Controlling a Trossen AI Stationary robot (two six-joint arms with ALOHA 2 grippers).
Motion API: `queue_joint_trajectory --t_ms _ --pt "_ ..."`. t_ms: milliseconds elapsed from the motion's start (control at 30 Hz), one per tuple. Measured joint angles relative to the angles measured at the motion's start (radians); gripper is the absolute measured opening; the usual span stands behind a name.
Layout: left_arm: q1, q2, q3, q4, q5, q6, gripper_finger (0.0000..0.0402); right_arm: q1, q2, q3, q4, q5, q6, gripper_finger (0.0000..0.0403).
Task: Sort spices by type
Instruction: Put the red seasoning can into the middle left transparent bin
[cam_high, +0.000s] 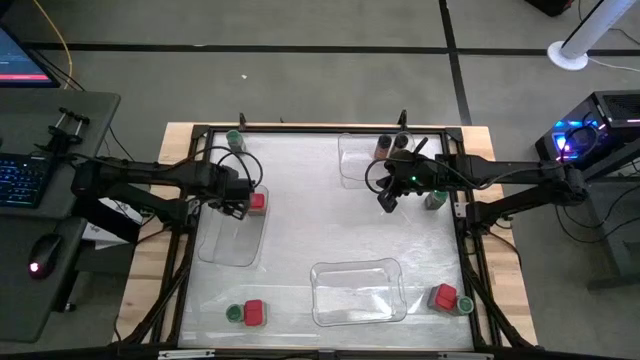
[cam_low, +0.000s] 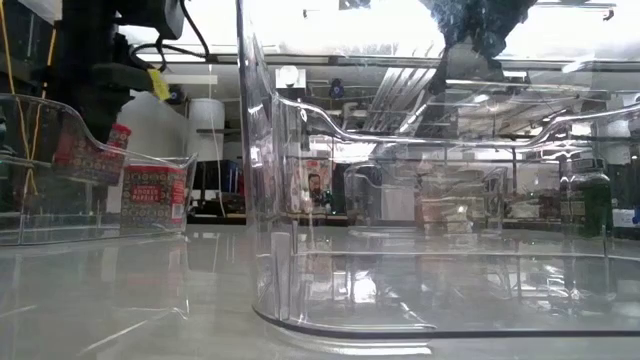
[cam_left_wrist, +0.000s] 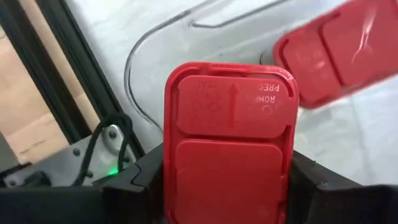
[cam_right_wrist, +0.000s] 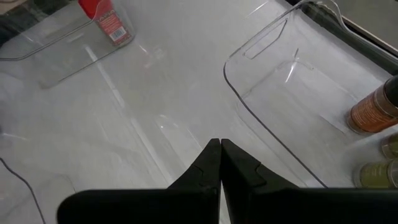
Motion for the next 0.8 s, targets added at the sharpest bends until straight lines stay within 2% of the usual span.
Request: queue_joint_trajectory --t_ms 300,667,800 --pt "0.084 0.000 0.000 -0.005 0.042 0.342 0.0183 0.000 0.000 0.000 0.012 0.000 0.000 0.0000" --pt "0.130 0.000 0.000 0.092 0.035 1.002 0.0183 0.000 0.000 0.000 0.013 0.000 0.000 0.0000" --pt "0.130 0.000 0.000 0.110 0.033 1.161 0.0183 0.000 0.000 0.000 0.013 0.000 0.000 0.0000"
